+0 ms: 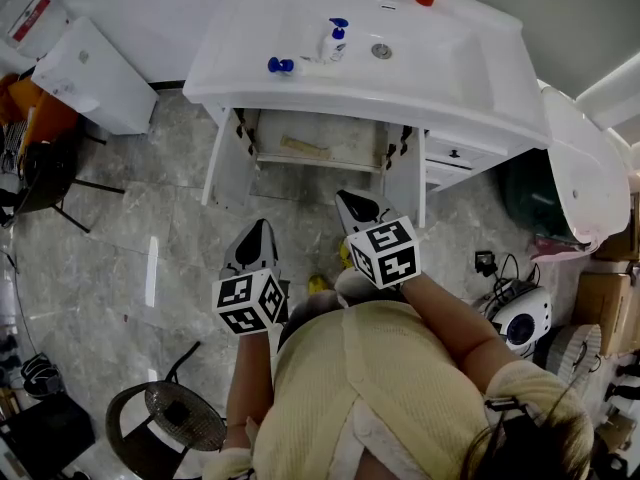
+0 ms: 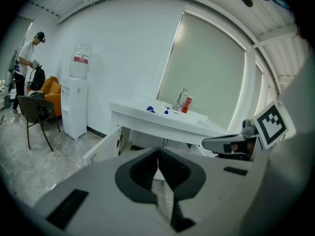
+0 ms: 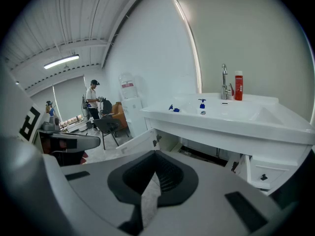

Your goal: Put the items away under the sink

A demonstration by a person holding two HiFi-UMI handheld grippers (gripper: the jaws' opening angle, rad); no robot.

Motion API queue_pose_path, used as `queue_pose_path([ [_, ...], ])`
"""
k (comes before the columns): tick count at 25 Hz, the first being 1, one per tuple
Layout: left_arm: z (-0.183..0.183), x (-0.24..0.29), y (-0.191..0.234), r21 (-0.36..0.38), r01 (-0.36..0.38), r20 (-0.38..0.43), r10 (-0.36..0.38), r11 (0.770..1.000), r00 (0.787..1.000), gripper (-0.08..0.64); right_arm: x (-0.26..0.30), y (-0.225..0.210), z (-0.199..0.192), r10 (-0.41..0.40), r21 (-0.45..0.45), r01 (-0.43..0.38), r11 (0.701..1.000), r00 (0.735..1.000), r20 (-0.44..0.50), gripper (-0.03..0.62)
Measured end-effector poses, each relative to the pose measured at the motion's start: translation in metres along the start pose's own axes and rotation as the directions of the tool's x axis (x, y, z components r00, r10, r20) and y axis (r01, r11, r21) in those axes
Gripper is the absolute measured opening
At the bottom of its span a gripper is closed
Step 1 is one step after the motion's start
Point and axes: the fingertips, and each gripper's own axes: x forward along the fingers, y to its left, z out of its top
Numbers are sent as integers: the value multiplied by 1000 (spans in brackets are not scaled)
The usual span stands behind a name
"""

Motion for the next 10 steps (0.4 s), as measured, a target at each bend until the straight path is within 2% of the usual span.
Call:
queue_pose_path([
  [10,-4,1,-2,-6,-11,-15,10,1000,1000,41,-1,-2,0,7,-5,-7,1000,1000,-1,26],
])
